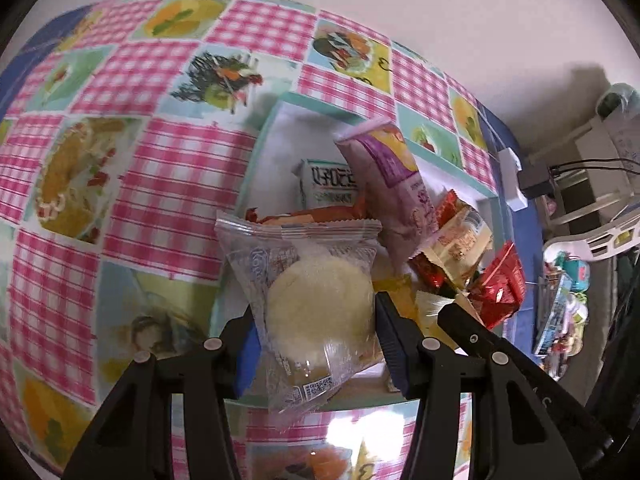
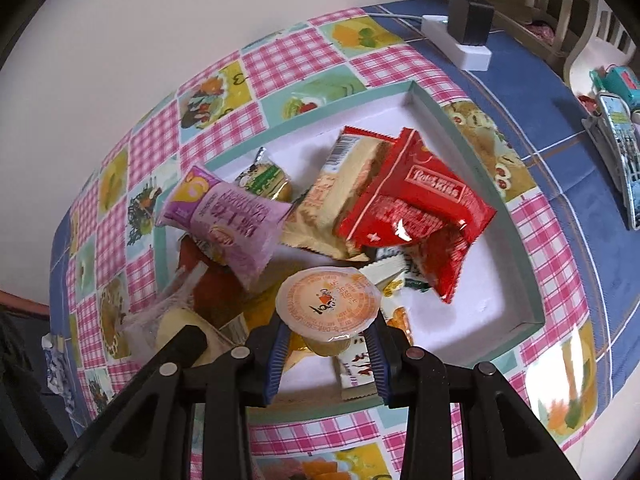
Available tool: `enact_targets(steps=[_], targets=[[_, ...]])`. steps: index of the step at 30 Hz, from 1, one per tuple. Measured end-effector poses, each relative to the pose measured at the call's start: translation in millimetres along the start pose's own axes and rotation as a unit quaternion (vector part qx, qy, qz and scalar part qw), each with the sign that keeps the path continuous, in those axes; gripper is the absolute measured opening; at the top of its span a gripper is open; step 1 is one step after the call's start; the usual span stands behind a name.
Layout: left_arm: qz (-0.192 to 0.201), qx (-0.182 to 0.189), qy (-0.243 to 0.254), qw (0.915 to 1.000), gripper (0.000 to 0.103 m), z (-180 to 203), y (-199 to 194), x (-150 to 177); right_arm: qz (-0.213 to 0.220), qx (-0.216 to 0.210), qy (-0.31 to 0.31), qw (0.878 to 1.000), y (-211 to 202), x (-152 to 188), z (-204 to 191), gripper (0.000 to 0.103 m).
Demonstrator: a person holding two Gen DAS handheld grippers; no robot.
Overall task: Organize snacks
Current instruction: 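Carry the jelly cup and bun over the white tray and open both grippers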
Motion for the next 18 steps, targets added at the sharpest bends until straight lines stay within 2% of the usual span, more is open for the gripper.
enact_targets(steps=[3, 10, 14, 18], targets=[[-0.004, 0.017, -0.011, 0.9998, 0.055, 0, 6, -2, -0.003, 0.001, 0.006, 1.000, 3, -1, 3, 0.039], [-0.005, 0.022, -0.015, 0.9996, 0.056, 2, 6, -6, -0.016, 0.003, 0.010, 1.000, 13, -1, 7, 0.039], [-0.001, 0.024, -0.023, 0.9994, 0.067, -1, 1, -9, -0.009, -0.011, 0.010, 1.000, 7, -2, 5, 0.039], [0.014, 0.032, -0.026, 0.9991, 0.069, -4, -14, -13, 0.009, -0.024, 0.007, 1.000, -4, -7, 1, 0.048]])
Point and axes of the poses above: each gripper's, at about its wrist camera, not at the fingertips, and y roughly the way its jaws point, z to its right, x to its underside, the point moved 5 cm from there along y, roughly the way its jaws point, and after that the axes turned 4 degrees about y, right-handed, at the moved point
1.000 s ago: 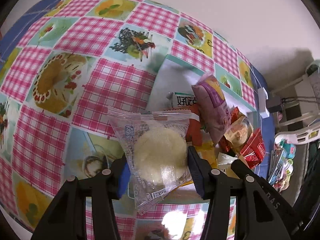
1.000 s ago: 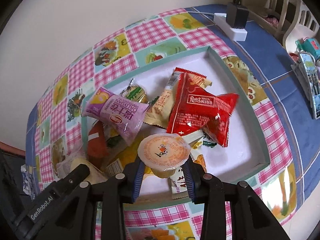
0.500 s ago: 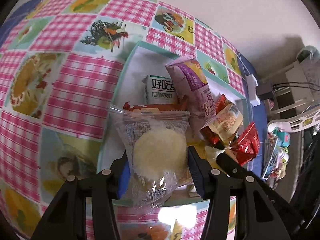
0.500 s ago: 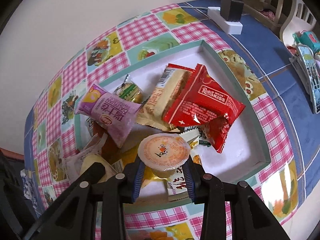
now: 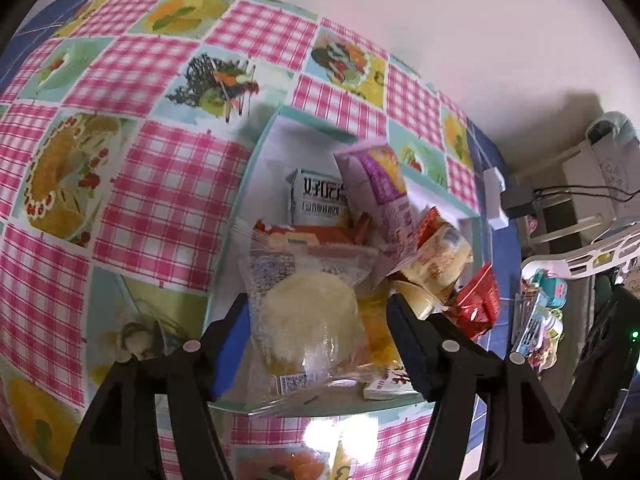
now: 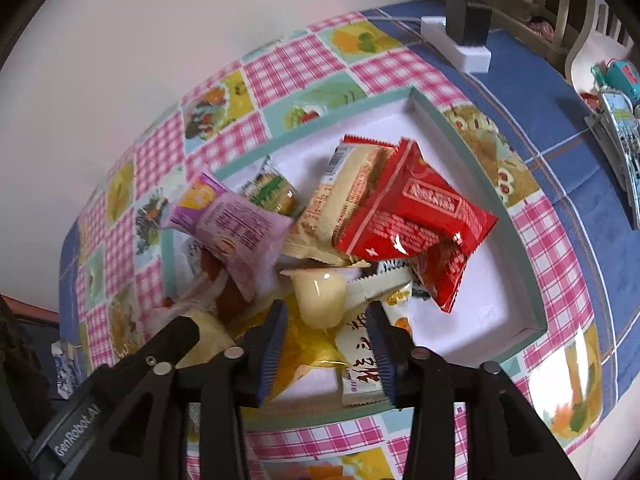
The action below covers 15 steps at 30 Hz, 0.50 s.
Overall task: Organize snacks
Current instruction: 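Carry the jelly cup and bun over the white tray and open both grippers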
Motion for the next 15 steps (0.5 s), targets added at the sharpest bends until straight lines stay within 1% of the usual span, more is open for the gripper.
enact_targets(steps=[5, 8, 10, 11, 12, 14, 15], targets=[[0.017, 0.001, -0.009, 0.9998, 0.069, -6, -17, -3, 0.020, -0.012, -0.003, 1.000, -15, -4, -4, 0.048], [0.034, -0.019, -0.007, 0.9992, 0.070, -12, -30, -6, 0.033, -0.016, -0.008, 0.999, -25, -6, -7, 0.048], [0.050, -0.049, -0.004, 0.9976, 0.073, -19, -39, -9, 0.040, -0.019, -0.014, 0.999, -30, -6, -9, 0.053], [0.057, -0.065, -0.001, 0.9962, 0.083, -23, -42, -10, 0.042, -0.018, -0.017, 0.999, -32, -6, -10, 0.061], [0.065, -0.089, 0.002, 0.9939, 0.090, -28, -46, -11, 0.046, -0.017, -0.022, 0.999, -33, -6, -12, 0.065], [0.077, -0.127, 0.007, 0.9889, 0.090, -35, -51, -14, 0.051, -0.013, -0.033, 0.998, -34, -6, -17, 0.066], [0.081, -0.150, 0.011, 0.9853, 0.090, -40, -53, -16, 0.051, -0.013, -0.038, 0.998, -33, -6, -19, 0.069]])
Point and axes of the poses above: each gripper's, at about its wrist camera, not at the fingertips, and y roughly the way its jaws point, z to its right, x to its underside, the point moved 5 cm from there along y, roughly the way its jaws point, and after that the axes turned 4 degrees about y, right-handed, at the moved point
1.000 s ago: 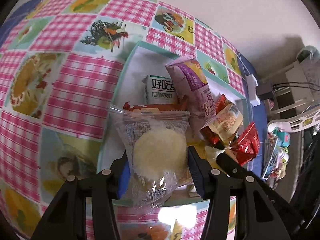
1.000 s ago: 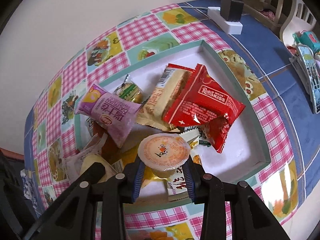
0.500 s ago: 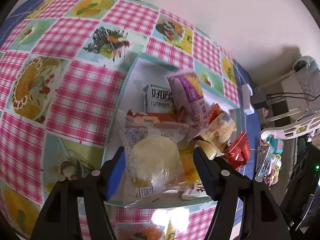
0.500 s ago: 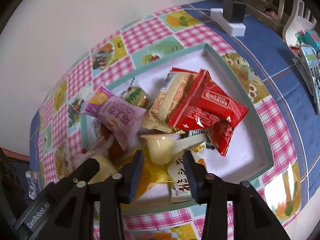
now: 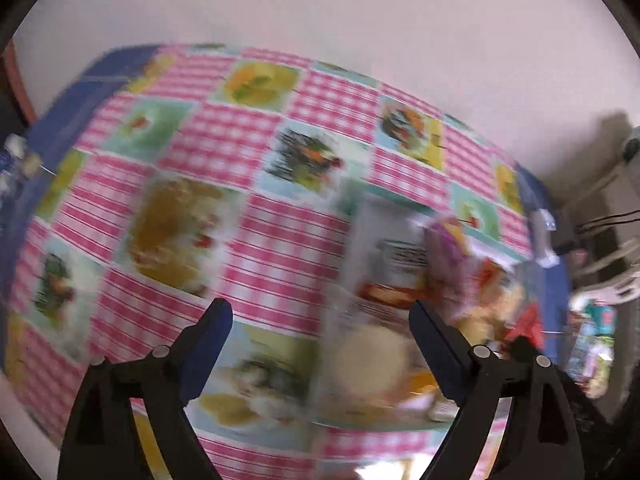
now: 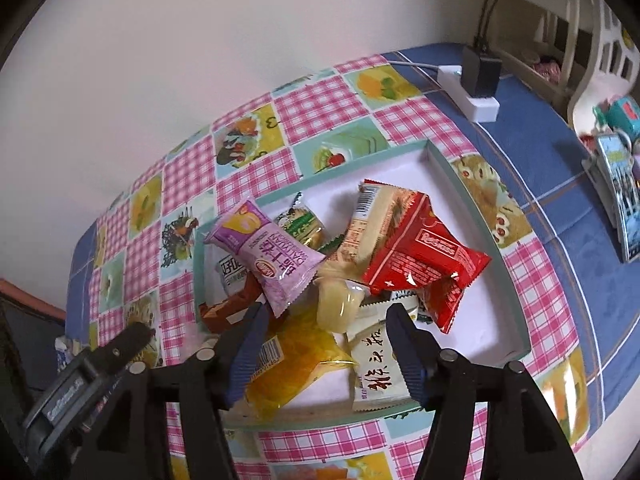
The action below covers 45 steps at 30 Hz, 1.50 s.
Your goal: Organize snacks
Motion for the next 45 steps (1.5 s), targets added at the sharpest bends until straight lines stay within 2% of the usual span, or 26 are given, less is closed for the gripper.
enact_targets(steps=[3, 6, 10, 11, 20, 26, 36, 45], targets=[[0.009, -0.054, 0.021, 0.9983, 0.092, -13, 0, -2, -0.001, -0.004, -0.012, 1.000, 2, 2, -6, 0.078], [0.015, -0.092, 0.039, 0.9949, 0.092, -21, 2, -4, 0.005, -0.004, -0.023, 1.000, 1, 3, -12, 0.087], [0.013, -0.112, 0.050, 0.9924, 0.093, -26, 6, -2, 0.011, -0.006, -0.032, 0.999, 2, 5, -16, 0.097], [0.011, -0.114, 0.050, 0.9922, 0.093, -26, 7, -1, 0.011, -0.006, -0.033, 0.999, 2, 5, -16, 0.103], [0.016, -0.108, 0.052, 0.9927, 0.093, -28, -3, 11, 0.015, -0.005, -0.048, 0.999, 0, 18, -20, 0.103], [0.023, -0.130, 0.062, 0.9894, 0.093, -44, -20, 30, 0.028, 0.002, -0.078, 0.997, -14, 43, -28, 0.103], [0.013, -0.112, 0.075, 0.9907, 0.093, -49, -39, 72, 0.036, 0.015, -0.131, 0.991, -27, 88, -38, 0.103], [0.010, -0.105, 0.072, 0.9918, 0.093, -55, -47, 79, 0.041, 0.020, -0.141, 0.989, -30, 93, -42, 0.103]])
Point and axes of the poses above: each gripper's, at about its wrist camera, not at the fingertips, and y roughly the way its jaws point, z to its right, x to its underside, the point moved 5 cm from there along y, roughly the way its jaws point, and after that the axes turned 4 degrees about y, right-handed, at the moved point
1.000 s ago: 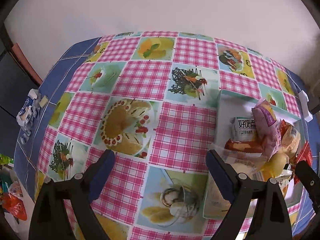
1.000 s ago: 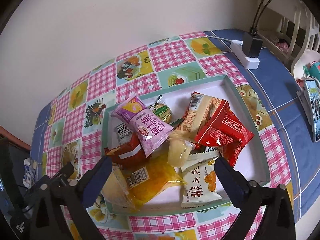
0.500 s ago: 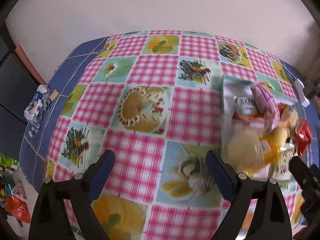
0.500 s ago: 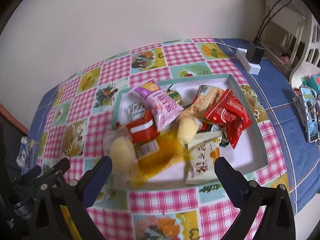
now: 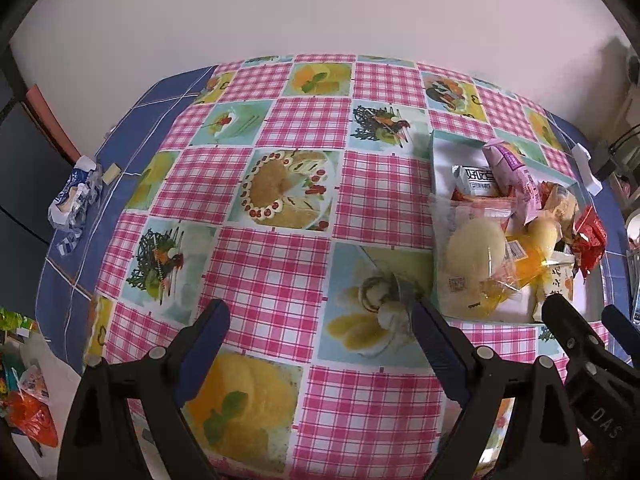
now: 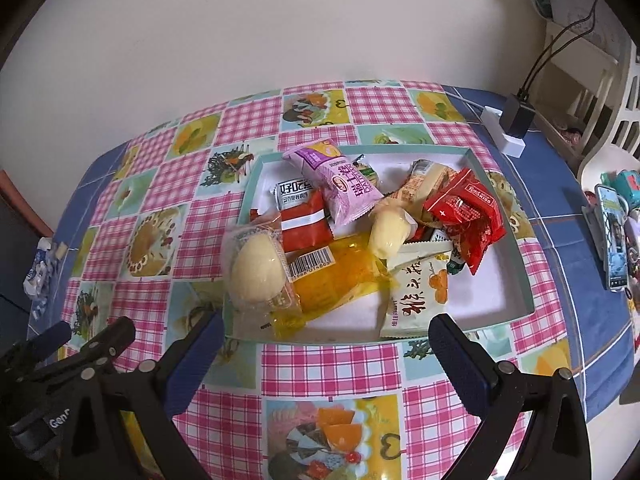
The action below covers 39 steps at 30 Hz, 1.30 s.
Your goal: Organize snacks
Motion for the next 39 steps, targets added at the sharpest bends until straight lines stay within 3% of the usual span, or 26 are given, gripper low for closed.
enact_targets(steps=[16, 39], targets=[[0.007, 0.001, -0.015, 0.9999, 0.093, -11, -5, -7, 0.002, 0.004, 0.001, 1.000, -1, -6, 0, 0.103], [-0.015, 0.006, -0.033, 0.9993, 0.093, -14, 4, -5, -0.001, -0.002, -0.005, 1.000, -1, -6, -3, 0.103]])
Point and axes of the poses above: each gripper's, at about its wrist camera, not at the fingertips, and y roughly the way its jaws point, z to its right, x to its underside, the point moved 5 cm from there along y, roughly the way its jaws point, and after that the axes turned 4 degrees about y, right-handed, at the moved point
